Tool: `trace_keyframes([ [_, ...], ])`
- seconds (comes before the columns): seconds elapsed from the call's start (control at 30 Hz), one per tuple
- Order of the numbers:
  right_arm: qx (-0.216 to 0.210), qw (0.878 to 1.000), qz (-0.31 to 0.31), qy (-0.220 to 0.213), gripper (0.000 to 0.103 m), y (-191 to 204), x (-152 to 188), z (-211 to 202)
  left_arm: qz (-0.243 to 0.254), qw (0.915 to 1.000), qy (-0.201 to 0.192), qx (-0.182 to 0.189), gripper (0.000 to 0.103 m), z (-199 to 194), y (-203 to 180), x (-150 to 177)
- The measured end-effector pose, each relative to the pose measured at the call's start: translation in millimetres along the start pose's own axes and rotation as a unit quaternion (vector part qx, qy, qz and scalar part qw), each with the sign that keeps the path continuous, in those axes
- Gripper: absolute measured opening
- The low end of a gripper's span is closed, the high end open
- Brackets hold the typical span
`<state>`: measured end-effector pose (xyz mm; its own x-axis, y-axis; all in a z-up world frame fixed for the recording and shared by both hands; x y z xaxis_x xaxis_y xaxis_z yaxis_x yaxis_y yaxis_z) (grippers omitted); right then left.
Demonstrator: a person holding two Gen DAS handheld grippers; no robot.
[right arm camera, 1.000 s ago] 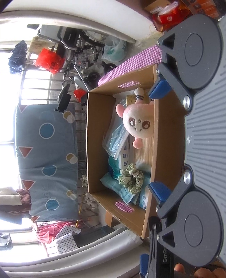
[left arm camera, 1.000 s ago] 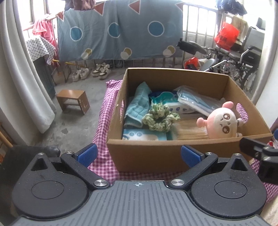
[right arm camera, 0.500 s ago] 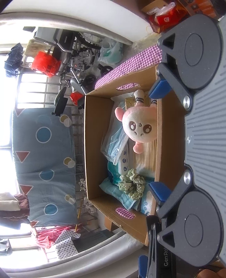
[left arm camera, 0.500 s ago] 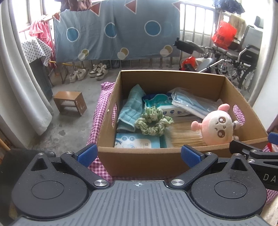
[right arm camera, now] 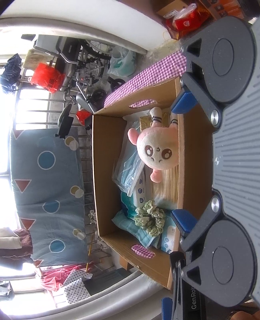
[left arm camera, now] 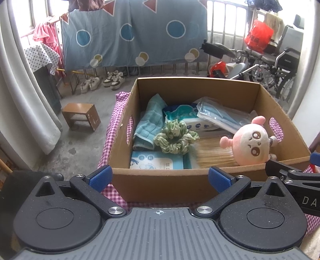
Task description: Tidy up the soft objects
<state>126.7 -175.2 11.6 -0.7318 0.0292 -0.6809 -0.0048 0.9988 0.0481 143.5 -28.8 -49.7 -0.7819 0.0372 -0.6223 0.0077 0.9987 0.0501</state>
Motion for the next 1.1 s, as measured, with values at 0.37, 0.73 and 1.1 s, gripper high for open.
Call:
trace_keyframes([
  [0.37, -0.001, 1.000, 0.005, 0.006, 0.103, -1.8, 0.3, 1.6, 0.003, 1.0000, 0.002, -0.003, 0.102, 1.0, -0.2, -0.3],
  [0.73, 0.000, 1.000, 0.004, 0.006, 0.103, -2.1, 0.2, 1.0, 0.002, 1.0000, 0.003, -0.003, 0.102, 0.9, 0.2, 0.7],
  [1.1, 0.001, 1.000, 0.001, 0.003, 0.103, -2.5, -1.4, -0.7, 0.001, 1.0000, 0.002, -0.004, 0.102, 0.6, -0.5, 0.3],
])
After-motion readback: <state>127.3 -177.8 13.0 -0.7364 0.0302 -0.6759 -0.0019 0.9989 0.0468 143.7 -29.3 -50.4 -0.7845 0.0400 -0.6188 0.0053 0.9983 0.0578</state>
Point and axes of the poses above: each gripper's, at about its wrist camera, not at the fingertips, and z roughly the way its jaws point, y to its left, x to its underside, the point moved 6 cm from there along z, roughly the way its jaws point, and after that the axes turned 6 degrees about y, right-handed, at the moved point
